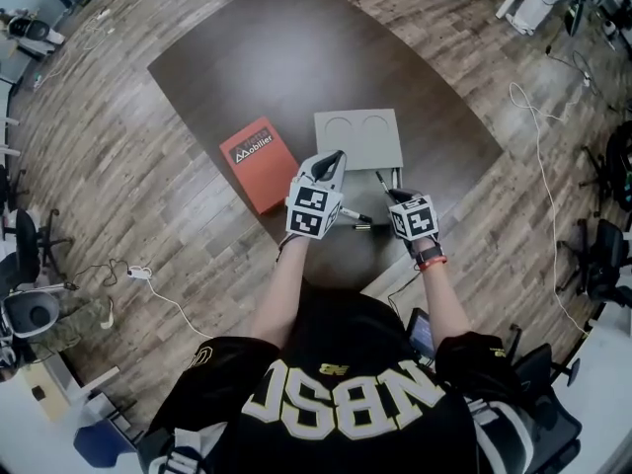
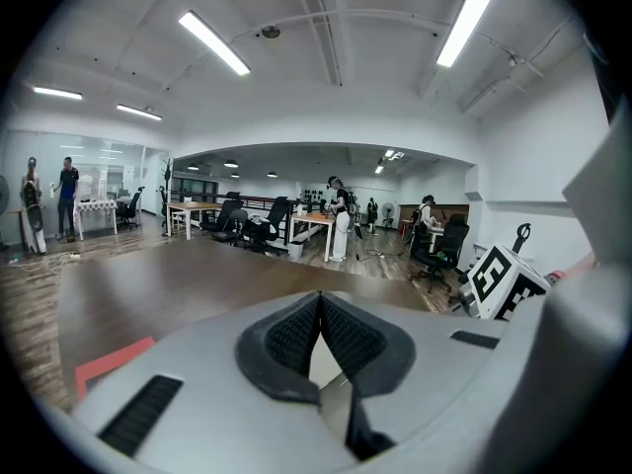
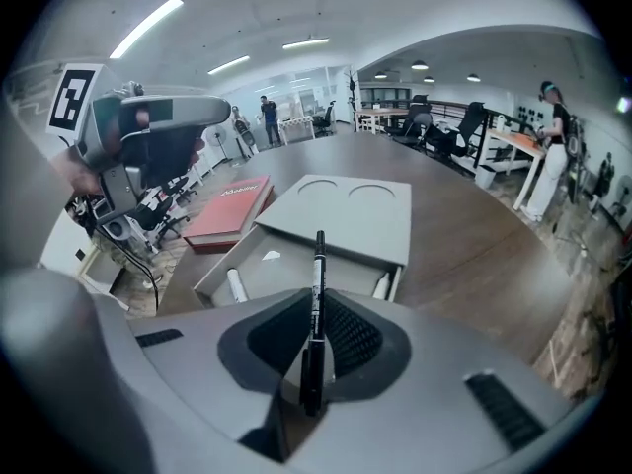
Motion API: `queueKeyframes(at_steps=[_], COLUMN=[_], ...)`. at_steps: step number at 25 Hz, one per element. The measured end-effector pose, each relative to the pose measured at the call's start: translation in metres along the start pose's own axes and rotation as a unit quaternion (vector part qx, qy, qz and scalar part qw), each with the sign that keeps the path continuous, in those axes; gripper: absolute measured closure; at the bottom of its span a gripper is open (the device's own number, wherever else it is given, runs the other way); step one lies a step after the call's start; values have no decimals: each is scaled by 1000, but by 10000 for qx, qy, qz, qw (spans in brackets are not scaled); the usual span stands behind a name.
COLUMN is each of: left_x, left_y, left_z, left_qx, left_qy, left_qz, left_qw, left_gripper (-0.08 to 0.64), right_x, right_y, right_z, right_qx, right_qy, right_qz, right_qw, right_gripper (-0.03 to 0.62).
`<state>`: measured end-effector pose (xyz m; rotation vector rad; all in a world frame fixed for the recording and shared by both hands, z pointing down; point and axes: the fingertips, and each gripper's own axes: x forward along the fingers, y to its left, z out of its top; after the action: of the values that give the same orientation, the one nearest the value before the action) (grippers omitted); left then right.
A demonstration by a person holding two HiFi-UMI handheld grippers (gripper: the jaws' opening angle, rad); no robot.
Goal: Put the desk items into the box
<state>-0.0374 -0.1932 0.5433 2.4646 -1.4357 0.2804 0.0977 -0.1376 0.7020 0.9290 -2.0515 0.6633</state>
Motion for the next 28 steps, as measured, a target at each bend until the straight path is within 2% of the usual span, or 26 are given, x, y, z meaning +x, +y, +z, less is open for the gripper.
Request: queueKeyframes(at_steps=[9,16,28], left_x=[-33,-46,-56], left_y=[27,47,71], left_z=[-9,-14,-36], left_qx=[-107,-256,-488], left_qy=[-12,-31,86], left_qz=[431,626,859], left_qw=[9990,9977,9951], left_gripper=[545,545,545], right_x=[26,47,81], right_y=[34,54,68], right_z=[8,14,9], right_qx=[-615,-879,-1187], right_qy=[213,387,791], right_qz=[428,656,686], right_qw=[9970,9932,9874], right_gripper=[541,541,541])
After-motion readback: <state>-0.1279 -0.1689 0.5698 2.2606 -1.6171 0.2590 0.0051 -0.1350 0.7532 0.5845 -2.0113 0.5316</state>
